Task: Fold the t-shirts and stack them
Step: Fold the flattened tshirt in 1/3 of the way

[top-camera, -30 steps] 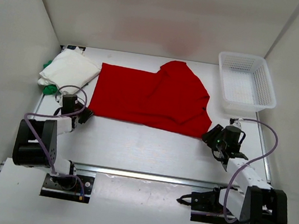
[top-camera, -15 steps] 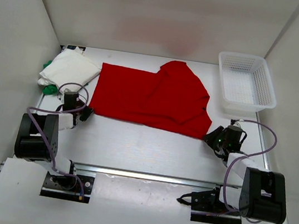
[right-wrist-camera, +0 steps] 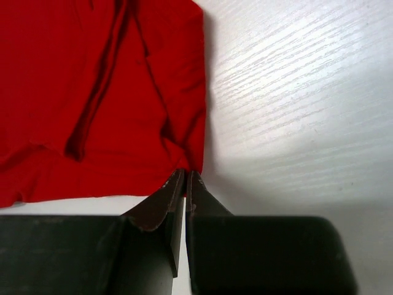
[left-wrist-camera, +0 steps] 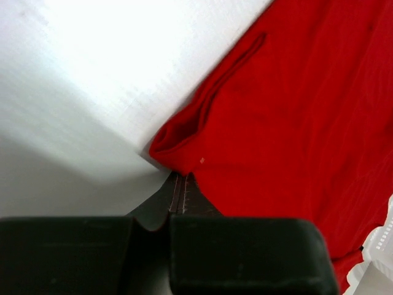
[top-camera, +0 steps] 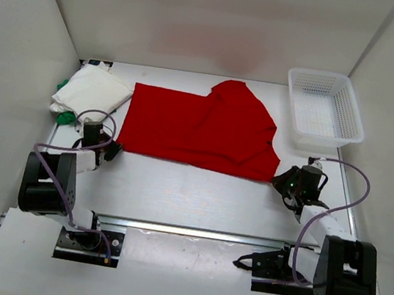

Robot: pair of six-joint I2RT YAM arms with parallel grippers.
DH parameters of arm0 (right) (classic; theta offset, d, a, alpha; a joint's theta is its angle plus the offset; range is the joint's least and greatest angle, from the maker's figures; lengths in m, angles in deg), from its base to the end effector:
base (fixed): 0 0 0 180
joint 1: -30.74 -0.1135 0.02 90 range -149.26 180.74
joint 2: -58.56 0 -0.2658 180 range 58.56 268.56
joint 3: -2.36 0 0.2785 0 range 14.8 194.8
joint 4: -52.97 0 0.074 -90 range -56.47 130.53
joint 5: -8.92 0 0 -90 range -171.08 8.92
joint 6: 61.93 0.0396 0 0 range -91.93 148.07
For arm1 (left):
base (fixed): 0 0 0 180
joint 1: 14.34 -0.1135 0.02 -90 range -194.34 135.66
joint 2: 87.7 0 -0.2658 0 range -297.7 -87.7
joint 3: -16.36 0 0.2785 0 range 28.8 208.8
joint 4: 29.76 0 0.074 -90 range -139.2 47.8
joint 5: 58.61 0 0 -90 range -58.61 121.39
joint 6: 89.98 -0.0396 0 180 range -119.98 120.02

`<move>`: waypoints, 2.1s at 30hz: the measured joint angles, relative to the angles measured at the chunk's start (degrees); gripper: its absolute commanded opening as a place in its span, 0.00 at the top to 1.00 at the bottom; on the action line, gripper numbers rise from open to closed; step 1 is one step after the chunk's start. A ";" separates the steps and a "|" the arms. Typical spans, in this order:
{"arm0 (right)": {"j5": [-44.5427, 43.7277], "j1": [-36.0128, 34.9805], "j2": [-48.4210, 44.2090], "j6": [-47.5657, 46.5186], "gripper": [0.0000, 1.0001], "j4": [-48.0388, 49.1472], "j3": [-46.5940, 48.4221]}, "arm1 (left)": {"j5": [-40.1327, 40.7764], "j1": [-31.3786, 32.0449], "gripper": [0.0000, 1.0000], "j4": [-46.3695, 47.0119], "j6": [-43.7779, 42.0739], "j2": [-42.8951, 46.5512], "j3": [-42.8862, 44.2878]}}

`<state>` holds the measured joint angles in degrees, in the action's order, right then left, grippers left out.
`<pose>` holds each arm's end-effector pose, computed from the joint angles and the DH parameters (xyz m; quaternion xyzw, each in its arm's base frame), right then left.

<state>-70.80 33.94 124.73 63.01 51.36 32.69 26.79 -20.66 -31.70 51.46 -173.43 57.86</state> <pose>0.2281 -0.0057 0.1249 0.2543 0.8570 0.1978 0.4021 0.2770 0.0275 0.1024 -0.4346 0.8189 -0.1775 0.3301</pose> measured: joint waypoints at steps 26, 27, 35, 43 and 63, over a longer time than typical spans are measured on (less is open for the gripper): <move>-3.28 -1.70 -25.79 -2.43 0.70 -26.32 0.87 | 4.61 1.79 0.09 -27.45 -13.33 29.70 1.64; -2.89 -2.95 -23.89 -2.75 0.91 -25.09 2.38 | 4.98 3.54 0.34 -26.36 -13.53 29.22 3.04; 0.68 -13.86 -4.66 -3.65 0.99 -13.27 8.44 | 7.45 28.13 0.90 -14.95 -12.92 19.19 4.74; 1.99 -14.38 3.89 -3.58 1.00 -7.48 9.14 | 4.85 35.06 0.88 -7.87 -9.99 8.87 3.69; 3.10 -15.85 18.05 -2.97 1.00 -2.25 13.51 | 2.03 35.82 0.88 -0.13 -7.65 5.68 1.57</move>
<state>-67.70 18.10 142.79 60.04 49.11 46.20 28.82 15.16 -31.83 43.81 -167.75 59.43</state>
